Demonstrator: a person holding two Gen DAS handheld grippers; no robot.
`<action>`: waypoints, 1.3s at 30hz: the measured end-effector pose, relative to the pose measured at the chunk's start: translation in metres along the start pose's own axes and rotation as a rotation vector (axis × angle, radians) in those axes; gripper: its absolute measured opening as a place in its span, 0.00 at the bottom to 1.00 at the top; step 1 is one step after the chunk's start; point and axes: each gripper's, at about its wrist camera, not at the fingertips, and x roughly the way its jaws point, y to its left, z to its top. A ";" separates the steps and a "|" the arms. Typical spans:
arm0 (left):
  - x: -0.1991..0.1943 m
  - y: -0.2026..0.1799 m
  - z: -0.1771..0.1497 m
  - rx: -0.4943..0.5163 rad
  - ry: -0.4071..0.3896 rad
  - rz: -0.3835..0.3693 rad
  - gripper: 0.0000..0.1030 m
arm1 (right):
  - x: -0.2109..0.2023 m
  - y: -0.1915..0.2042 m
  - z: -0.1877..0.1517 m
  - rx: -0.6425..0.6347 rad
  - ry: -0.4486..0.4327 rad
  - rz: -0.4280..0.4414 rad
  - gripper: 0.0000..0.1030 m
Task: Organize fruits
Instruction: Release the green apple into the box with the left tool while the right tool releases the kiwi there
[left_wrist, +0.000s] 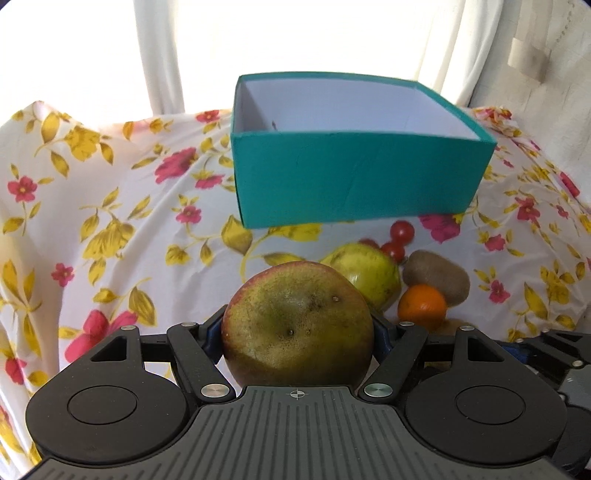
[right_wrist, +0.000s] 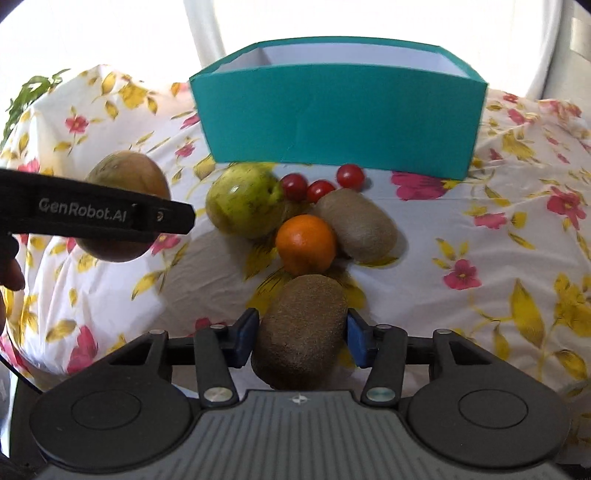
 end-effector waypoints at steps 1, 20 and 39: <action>-0.001 -0.001 0.003 0.005 -0.006 0.003 0.75 | -0.002 -0.002 0.003 0.007 -0.011 -0.005 0.48; -0.016 -0.034 0.108 0.083 -0.186 0.035 0.75 | -0.050 -0.057 0.055 0.155 -0.235 -0.064 0.48; 0.068 -0.039 0.147 0.055 -0.119 0.113 0.75 | -0.058 -0.085 0.088 0.188 -0.293 -0.132 0.48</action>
